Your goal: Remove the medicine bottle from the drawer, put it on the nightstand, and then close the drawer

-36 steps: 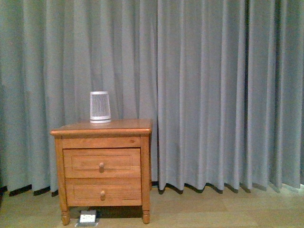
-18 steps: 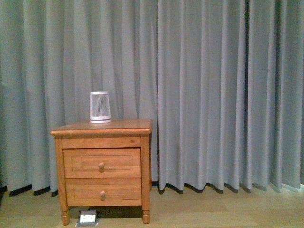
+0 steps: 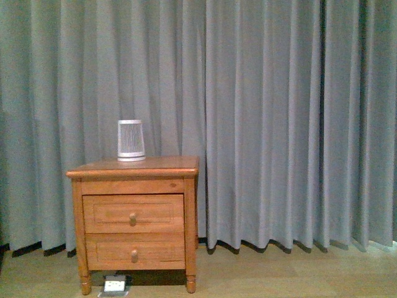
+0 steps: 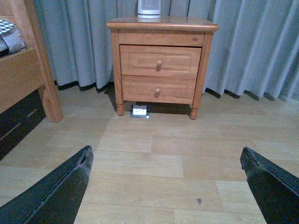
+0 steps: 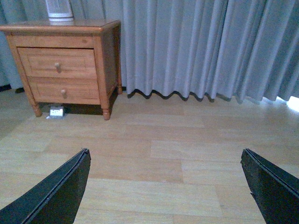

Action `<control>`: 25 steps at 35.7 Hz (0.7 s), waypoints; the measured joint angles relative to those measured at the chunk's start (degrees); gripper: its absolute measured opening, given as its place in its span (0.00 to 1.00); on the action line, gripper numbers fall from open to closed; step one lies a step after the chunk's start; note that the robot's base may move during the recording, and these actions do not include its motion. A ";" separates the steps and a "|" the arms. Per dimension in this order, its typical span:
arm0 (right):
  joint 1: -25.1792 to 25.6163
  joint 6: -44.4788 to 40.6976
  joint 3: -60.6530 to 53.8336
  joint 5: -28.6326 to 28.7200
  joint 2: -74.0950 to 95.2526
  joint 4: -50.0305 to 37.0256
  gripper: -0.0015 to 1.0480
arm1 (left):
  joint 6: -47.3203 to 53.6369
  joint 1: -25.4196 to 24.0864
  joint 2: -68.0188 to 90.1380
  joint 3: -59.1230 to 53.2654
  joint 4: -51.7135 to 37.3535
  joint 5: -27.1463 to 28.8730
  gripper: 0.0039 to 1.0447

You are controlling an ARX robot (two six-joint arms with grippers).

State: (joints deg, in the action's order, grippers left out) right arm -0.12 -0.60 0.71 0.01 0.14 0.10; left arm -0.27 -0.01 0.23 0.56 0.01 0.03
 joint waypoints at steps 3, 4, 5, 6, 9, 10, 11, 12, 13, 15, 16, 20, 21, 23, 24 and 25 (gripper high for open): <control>0.00 0.00 0.00 -0.02 0.00 0.00 0.93 | 0.02 0.00 0.00 0.00 0.00 0.00 0.94; 0.00 0.00 0.00 -0.02 0.00 0.00 0.93 | 0.02 0.00 0.00 0.00 0.00 0.00 0.94; 0.00 0.00 0.00 -0.02 0.00 0.00 0.93 | 0.02 0.00 0.00 0.00 0.00 0.00 0.94; 0.00 0.02 0.00 -0.02 0.00 0.00 0.93 | 0.02 0.00 0.00 0.00 0.00 0.00 0.94; 0.00 0.00 0.00 -0.02 0.00 0.00 0.93 | 0.02 0.00 0.00 0.00 0.00 0.00 0.94; 0.00 0.00 0.00 -0.02 0.02 0.00 0.93 | 0.02 0.00 0.00 0.00 0.00 0.00 0.94; 0.00 0.00 0.00 -0.02 0.00 0.00 0.93 | 0.00 0.00 0.00 0.00 0.00 0.00 0.94; 0.00 0.00 0.00 -0.02 0.00 0.00 0.93 | 0.02 0.00 0.00 0.00 0.00 0.00 0.94; 0.00 0.00 0.00 -0.02 0.02 0.00 0.93 | 0.02 0.00 0.00 0.00 0.00 -0.02 0.94; 0.00 0.00 0.00 0.00 0.02 0.00 0.93 | 0.02 0.00 0.00 0.00 0.00 0.00 0.94; 0.00 0.00 0.00 0.00 0.00 0.00 0.93 | 0.00 0.00 0.00 0.00 0.00 0.00 0.94; 0.00 0.00 0.00 -0.02 0.02 0.00 0.93 | 0.02 0.00 0.00 0.00 0.00 -0.02 0.94; 0.00 0.00 0.00 -0.02 0.00 0.00 0.93 | 0.02 0.00 0.00 0.00 0.00 -0.02 0.94; 0.00 0.02 0.00 -0.02 0.02 0.00 0.93 | 0.02 0.00 0.02 0.00 0.00 0.00 0.94; 0.00 0.00 0.00 -0.02 0.00 0.00 0.93 | 0.00 0.00 0.00 0.00 0.00 0.00 0.94; 0.00 0.00 0.00 0.00 0.00 0.00 0.93 | 0.00 0.00 0.00 0.00 0.00 0.02 0.94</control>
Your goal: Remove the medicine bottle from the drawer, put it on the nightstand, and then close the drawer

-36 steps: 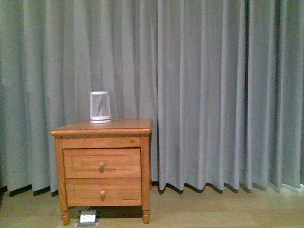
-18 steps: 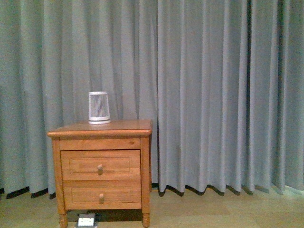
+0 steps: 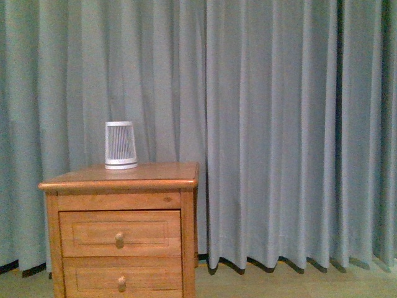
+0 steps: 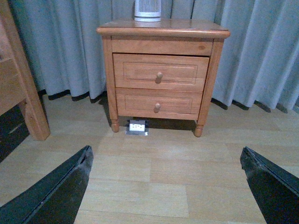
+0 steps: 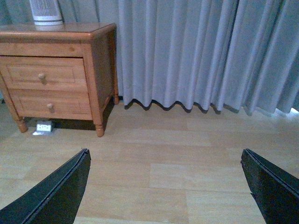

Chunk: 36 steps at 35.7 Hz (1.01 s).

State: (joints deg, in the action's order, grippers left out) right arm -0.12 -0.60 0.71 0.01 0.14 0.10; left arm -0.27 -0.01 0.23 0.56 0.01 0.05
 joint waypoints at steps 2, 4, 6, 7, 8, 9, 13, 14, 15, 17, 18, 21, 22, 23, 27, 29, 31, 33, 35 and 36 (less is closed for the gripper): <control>0.00 0.00 0.00 -0.04 0.00 0.00 0.93 | 0.02 0.00 0.00 0.00 0.00 -0.04 0.94; 0.00 0.00 0.00 -0.02 0.04 0.00 0.93 | 0.02 0.00 0.02 0.00 0.00 -0.02 0.94; 0.00 0.02 0.00 0.00 0.00 0.00 0.93 | 0.02 0.00 0.00 0.00 0.00 -0.04 0.94; 0.00 0.00 0.00 -0.02 0.02 0.00 0.93 | 0.02 0.00 0.00 0.00 0.00 -0.04 0.94; 0.00 0.02 0.00 -0.04 0.02 0.00 0.93 | 0.02 0.00 0.00 0.00 0.00 -0.02 0.94; 0.00 0.00 0.00 -0.02 0.02 0.00 0.93 | 0.02 0.00 0.00 0.00 0.00 -0.02 0.94; 0.00 0.00 0.00 -0.02 0.00 0.00 0.93 | 0.02 0.00 0.00 0.00 0.00 -0.02 0.94; 0.00 0.00 0.00 -0.02 0.02 0.00 0.93 | 0.02 0.00 0.00 0.00 0.00 -0.02 0.94; 0.00 0.00 0.00 -0.02 0.02 0.00 0.93 | 0.00 0.00 0.00 0.00 0.00 -0.02 0.94; 0.00 0.00 0.00 0.00 0.02 0.00 0.93 | 0.02 0.00 0.00 0.00 0.00 -0.02 0.94; 0.00 0.00 0.00 -0.02 0.02 0.00 0.93 | 0.02 0.00 0.02 0.00 0.00 -0.04 0.94; 0.00 0.00 0.00 0.00 0.02 0.00 0.93 | 0.02 0.00 0.00 0.00 0.00 -0.02 0.94; 0.00 0.00 0.00 0.00 0.02 0.00 0.93 | 0.00 0.00 0.00 0.00 0.00 -0.02 0.94; 0.00 0.00 0.00 -0.02 0.02 0.00 0.93 | 0.02 0.00 0.00 0.00 0.00 -0.02 0.94; 0.00 0.00 0.00 -0.02 0.07 0.00 0.93 | 0.00 0.00 0.02 0.00 0.00 0.02 0.94; 0.00 0.00 0.00 -0.02 0.09 0.00 0.93 | -4.11 -2.32 2.67 1.86 5.44 -7.56 0.94; 0.00 0.00 0.00 0.02 0.07 0.00 0.93 | -12.48 -5.57 9.88 3.93 9.60 -17.84 0.94; 0.00 0.00 0.00 -0.02 0.07 0.00 0.93 | -16.41 -6.19 14.34 3.96 7.72 -20.00 0.94; 0.00 0.00 0.00 0.00 0.07 0.00 0.93 | -19.02 -6.32 18.62 3.96 3.69 -20.48 0.94; 0.00 0.00 0.00 0.00 0.07 0.00 0.93 | -20.02 -6.32 21.29 3.98 0.61 -20.04 0.94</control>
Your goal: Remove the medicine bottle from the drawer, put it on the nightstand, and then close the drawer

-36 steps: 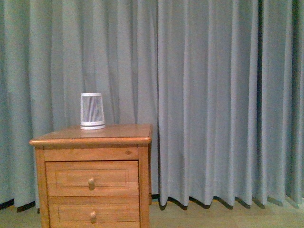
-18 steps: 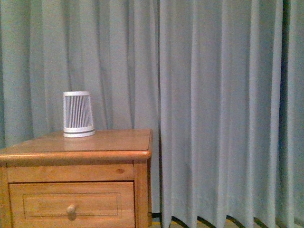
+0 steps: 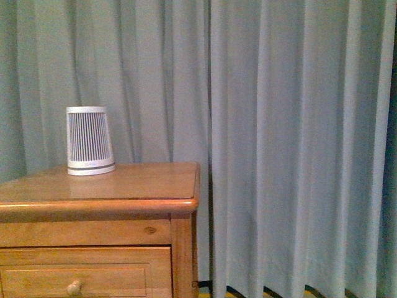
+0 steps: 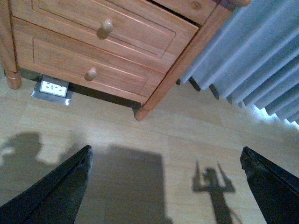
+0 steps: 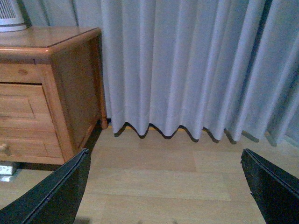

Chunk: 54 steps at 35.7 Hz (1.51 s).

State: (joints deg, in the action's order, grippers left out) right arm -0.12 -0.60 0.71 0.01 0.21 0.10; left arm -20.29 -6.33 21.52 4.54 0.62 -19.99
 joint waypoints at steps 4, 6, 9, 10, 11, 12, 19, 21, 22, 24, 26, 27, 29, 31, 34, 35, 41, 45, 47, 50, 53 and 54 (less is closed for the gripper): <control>0.00 0.00 0.00 0.00 0.00 0.00 0.93 | -0.57 1.44 15.82 0.20 -17.64 3.54 0.94; 0.00 0.00 0.00 0.00 0.00 0.00 0.93 | -0.39 2.91 24.68 1.03 -26.38 5.27 0.94; 0.00 0.02 0.00 0.00 0.00 0.00 0.93 | 0.20 4.81 35.47 2.69 -35.43 7.28 0.94; 0.00 0.00 0.00 -0.02 0.00 0.00 0.93 | 0.52 5.55 39.89 3.34 -39.34 8.07 0.94; 0.00 0.00 0.00 0.00 0.00 0.00 0.93 | 0.70 5.97 42.56 4.11 -42.51 8.52 0.94; 0.00 0.00 0.00 0.00 0.00 0.00 0.93 | 0.90 6.58 46.82 5.14 -45.99 9.11 0.94; 0.00 0.00 0.00 0.00 0.00 0.00 0.93 | 3.08 8.11 67.91 12.02 -59.58 10.75 0.94; 0.00 0.00 0.00 0.00 0.00 0.00 0.93 | 3.34 8.09 72.70 14.47 -61.66 10.86 0.94; 0.00 0.00 0.00 0.00 0.00 0.00 0.93 | 3.39 8.04 74.42 15.50 -62.23 10.86 0.94; 0.00 0.00 0.00 0.00 0.00 0.00 0.93 | 3.76 7.91 78.09 18.03 -62.95 10.80 0.94; 0.00 0.00 0.00 0.00 0.00 0.00 0.93 | 4.28 7.80 81.18 20.52 -62.97 10.71 0.94; 0.00 0.00 0.00 0.00 0.00 0.00 0.93 | 4.57 7.80 82.29 21.51 -62.97 10.56 0.94; 0.00 0.00 0.00 0.00 0.00 0.00 0.93 | 5.18 7.76 84.83 23.78 -62.99 10.10 0.94; 0.00 0.00 0.00 0.00 0.00 0.00 0.93 | 5.75 7.76 87.49 26.38 -63.28 9.62 0.94; 0.00 0.00 0.00 0.00 0.00 0.00 0.93 | 6.10 7.76 90.75 30.27 -63.43 9.14 0.94; 0.00 0.00 0.00 0.00 0.00 0.00 0.93 | 6.14 7.76 91.76 31.61 -63.43 9.01 0.94; 0.00 0.00 0.00 0.00 0.00 0.00 0.93 | 7.50 7.65 97.90 39.36 -62.51 8.74 0.94; 0.00 0.00 0.00 0.00 0.00 0.00 0.93 | 9.81 7.37 101.59 43.08 -62.55 7.87 0.94; 0.00 0.00 0.00 0.00 0.00 0.00 0.93 | 11.41 7.17 103.51 44.78 -62.88 7.54 0.94; 0.00 0.00 0.00 0.00 0.00 0.00 0.93 | 14.05 6.73 105.72 46.82 -62.88 7.04 0.94; 0.00 0.00 0.00 0.00 0.00 0.00 0.93 | 16.66 5.92 108.34 49.53 -62.88 6.93 0.94; 0.00 0.00 0.00 0.00 0.00 0.00 0.93 | 17.31 5.70 108.98 50.18 -62.84 6.93 0.94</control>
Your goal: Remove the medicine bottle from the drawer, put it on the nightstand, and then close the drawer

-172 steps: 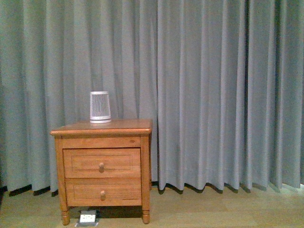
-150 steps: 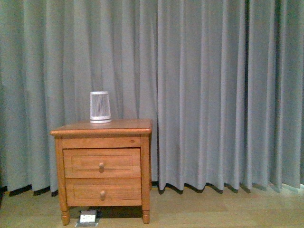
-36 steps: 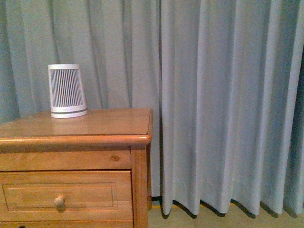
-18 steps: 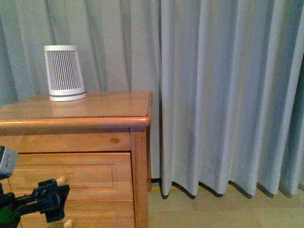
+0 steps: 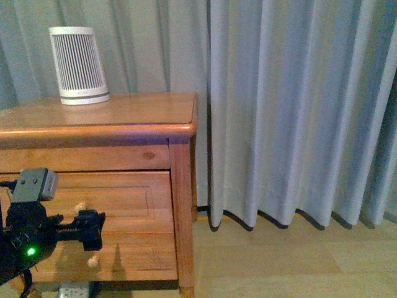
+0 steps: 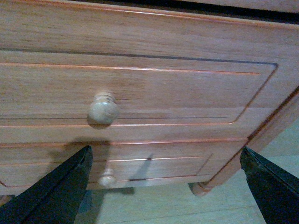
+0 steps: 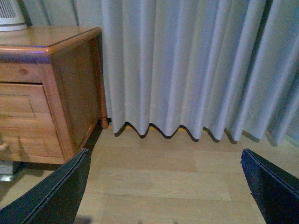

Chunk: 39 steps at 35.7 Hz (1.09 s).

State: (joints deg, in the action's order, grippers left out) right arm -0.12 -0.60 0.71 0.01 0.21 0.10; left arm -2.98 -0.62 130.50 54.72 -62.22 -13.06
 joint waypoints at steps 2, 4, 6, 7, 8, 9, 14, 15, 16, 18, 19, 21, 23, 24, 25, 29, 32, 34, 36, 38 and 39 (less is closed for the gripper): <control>0.00 0.00 0.00 0.00 0.00 0.00 0.93 | 0.90 -0.44 1.03 1.33 0.13 0.02 0.94; 0.00 0.00 0.00 0.00 0.00 0.00 0.93 | 2.23 -1.01 2.08 2.93 0.42 0.22 0.94; 0.00 0.00 0.00 0.00 0.00 0.00 0.93 | 3.06 -1.36 2.91 4.13 0.68 0.46 0.94; 0.00 0.00 0.00 0.00 0.00 0.00 0.93 | 3.48 -1.51 3.34 4.68 0.79 0.46 0.94; 0.00 0.00 0.00 0.00 0.00 0.00 0.93 | 3.98 -1.77 3.91 5.46 0.85 0.52 0.94; 0.00 0.00 0.00 0.00 0.00 0.00 0.93 | 4.20 -1.88 4.33 5.97 0.94 0.55 0.94; 0.00 0.00 0.00 0.00 0.00 0.00 0.93 | 5.44 -2.29 6.75 8.44 1.11 0.96 0.94; 0.00 0.00 0.00 0.00 0.00 0.00 0.93 | 5.53 -2.29 7.06 8.66 1.11 0.94 0.94; 0.00 0.00 0.00 0.00 0.00 0.00 0.93 | 5.68 -2.21 7.61 9.18 1.11 0.96 0.94; 0.00 0.00 0.00 0.00 0.00 0.00 0.93 | 5.84 -2.01 8.22 9.88 1.14 1.05 0.94; 0.00 0.00 0.00 0.00 0.00 0.00 0.93 | 5.95 -1.90 8.55 10.36 1.16 1.09 0.94; 0.00 0.00 0.00 0.00 0.00 0.00 0.93 | 6.03 -1.70 9.09 11.13 1.27 1.33 0.94; 0.00 0.00 0.00 0.00 0.00 0.00 0.93 | 6.21 -1.57 9.49 11.91 1.51 1.75 0.94; 0.00 0.00 0.00 0.00 0.00 0.00 0.93 | 6.25 -1.46 9.73 12.26 1.53 1.97 0.94; 0.00 0.00 0.00 0.00 0.00 0.00 0.93 | 6.36 -1.42 9.92 12.55 1.60 2.23 0.94; 0.00 0.00 0.00 0.00 0.00 0.00 0.93 | 6.91 -1.38 10.51 13.79 2.16 2.62 0.94; 0.00 0.00 0.00 0.00 0.00 0.00 0.93 | 7.52 -1.49 10.93 14.69 2.62 2.89 0.94; 0.00 0.00 0.00 0.00 0.00 0.00 0.93 | 7.76 -1.53 11.13 15.08 2.67 3.04 0.94; 0.00 0.00 0.00 0.00 0.00 0.00 0.93 | 7.96 -1.57 11.32 15.54 2.80 3.10 0.94; 0.00 0.00 0.00 0.00 0.00 0.00 0.93 | 8.17 -1.60 11.41 15.87 3.02 3.10 0.94; 0.00 0.00 0.00 -0.02 0.00 0.00 0.93 | 8.37 -1.60 11.47 16.02 3.08 3.15 0.94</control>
State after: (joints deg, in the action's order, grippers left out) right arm -0.12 -0.60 0.71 -0.01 0.21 0.10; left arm 5.39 -2.22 141.97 70.74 -59.13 -9.91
